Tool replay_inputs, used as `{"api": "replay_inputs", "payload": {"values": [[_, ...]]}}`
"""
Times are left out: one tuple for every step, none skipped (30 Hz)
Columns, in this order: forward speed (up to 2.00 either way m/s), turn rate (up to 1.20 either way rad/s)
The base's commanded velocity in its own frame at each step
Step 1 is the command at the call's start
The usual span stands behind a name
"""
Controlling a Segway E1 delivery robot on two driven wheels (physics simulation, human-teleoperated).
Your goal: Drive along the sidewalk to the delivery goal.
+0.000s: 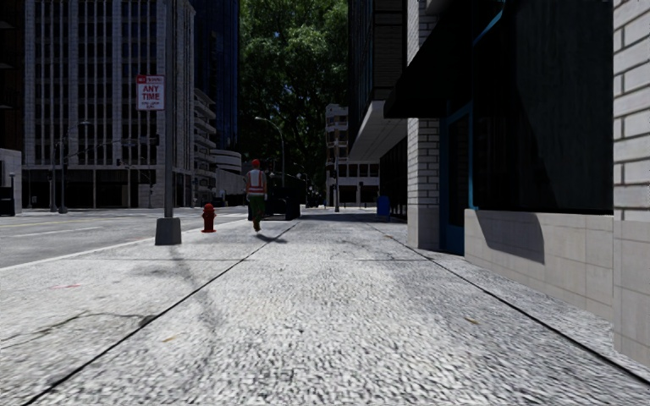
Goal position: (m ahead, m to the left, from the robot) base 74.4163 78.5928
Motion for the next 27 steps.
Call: {"api": "replay_inputs", "payload": {"values": [[2.0, 0.0], [2.0, 0.0], [2.0, 0.0], [2.0, 0.0], [2.0, 0.0], [2.0, 0.0], [2.0, 0.0], [2.0, 0.0], [2.0, 0.0], [2.0, 0.0], [2.0, 0.0], [2.0, 0.0], [2.0, 0.0], [2.0, 0.0], [2.0, 0.0], [2.0, 0.0], [2.0, 0.0], [2.0, 0.0], [2.0, 0.0], [2.0, 0.0], [2.0, 0.0], [2.0, 0.0], [2.0, 0.0], [2.0, 0.0], [2.0, 0.0], [2.0, 0.0], [2.0, 0.0]]}}
